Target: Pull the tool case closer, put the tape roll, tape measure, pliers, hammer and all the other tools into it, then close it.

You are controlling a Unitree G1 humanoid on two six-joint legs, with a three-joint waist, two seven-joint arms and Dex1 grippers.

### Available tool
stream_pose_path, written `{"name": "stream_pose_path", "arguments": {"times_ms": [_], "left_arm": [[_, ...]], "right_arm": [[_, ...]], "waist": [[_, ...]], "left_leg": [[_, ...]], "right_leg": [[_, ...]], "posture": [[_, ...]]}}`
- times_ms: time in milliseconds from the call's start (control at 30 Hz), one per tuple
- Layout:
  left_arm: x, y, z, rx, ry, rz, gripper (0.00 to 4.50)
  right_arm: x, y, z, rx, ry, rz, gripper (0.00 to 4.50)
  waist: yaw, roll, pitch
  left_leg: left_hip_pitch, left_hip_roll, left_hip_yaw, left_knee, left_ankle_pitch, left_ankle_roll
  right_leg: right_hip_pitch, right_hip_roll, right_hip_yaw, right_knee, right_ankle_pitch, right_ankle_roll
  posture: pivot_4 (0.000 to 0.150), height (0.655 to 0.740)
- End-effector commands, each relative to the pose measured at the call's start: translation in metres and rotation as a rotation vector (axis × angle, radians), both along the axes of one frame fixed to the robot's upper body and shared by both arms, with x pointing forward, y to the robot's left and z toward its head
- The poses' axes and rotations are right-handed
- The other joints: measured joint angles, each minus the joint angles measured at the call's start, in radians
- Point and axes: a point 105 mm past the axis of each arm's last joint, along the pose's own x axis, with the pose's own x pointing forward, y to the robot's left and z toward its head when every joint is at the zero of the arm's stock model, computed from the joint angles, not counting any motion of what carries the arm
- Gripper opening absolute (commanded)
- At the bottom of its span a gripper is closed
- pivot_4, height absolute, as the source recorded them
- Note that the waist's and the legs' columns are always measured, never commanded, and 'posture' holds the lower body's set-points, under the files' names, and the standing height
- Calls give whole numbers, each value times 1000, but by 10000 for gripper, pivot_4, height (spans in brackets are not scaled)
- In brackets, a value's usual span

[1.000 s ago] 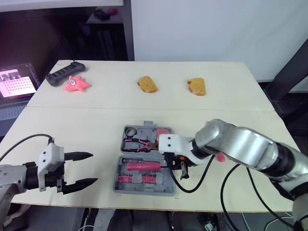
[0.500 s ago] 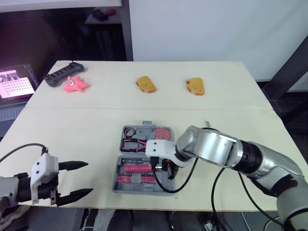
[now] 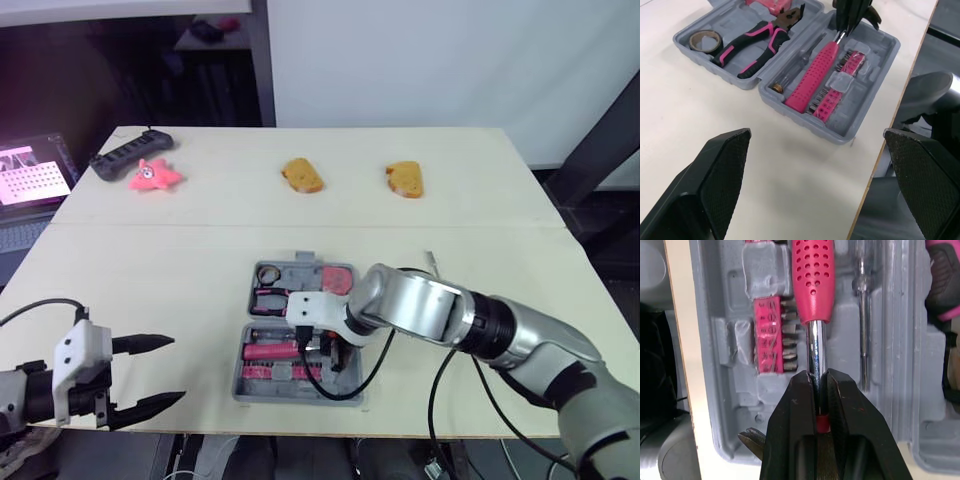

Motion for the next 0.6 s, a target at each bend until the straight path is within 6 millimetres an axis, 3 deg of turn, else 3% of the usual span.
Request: {"name": "stream_pose_path", "arguments": {"times_ms": [33, 300, 500, 533, 600], "left_arm": [[1, 5, 7, 32, -37, 8, 45000], [3, 5, 6, 35, -33, 3, 45000], [6, 4, 6, 30, -35, -2, 45000], [7, 4, 5, 30, -35, -3, 45000], [8, 4, 5, 29, -36, -4, 45000]], "right_arm": [[4, 9, 7, 29, -46, 20, 339], [4, 10, 5, 34, -39, 7, 339], [6, 10, 8, 41, -50, 2, 26428], [7, 10, 12, 51, -52, 3, 28489], [8, 8, 23, 82, -50, 0, 28489]], "waist": [[-1, 0, 0], [-1, 0, 0], [0, 0, 0], [0, 0, 0], [0, 0, 0]], "left_leg": [[0, 0, 0, 0, 0, 0], [0, 0, 0, 0, 0, 0], [0, 0, 0, 0, 0, 0], [0, 0, 0, 0, 0, 0], [0, 0, 0, 0, 0, 0]], "right_leg": [[0, 0, 0, 0, 0, 0], [0, 0, 0, 1, 0, 0], [0, 0, 0, 0, 0, 0], [0, 0, 0, 0, 0, 0], [0, 0, 0, 0, 0, 0]], "posture": [[1500, 7400], [1500, 7400], [1500, 7400], [1500, 7400], [1500, 7400]]}}
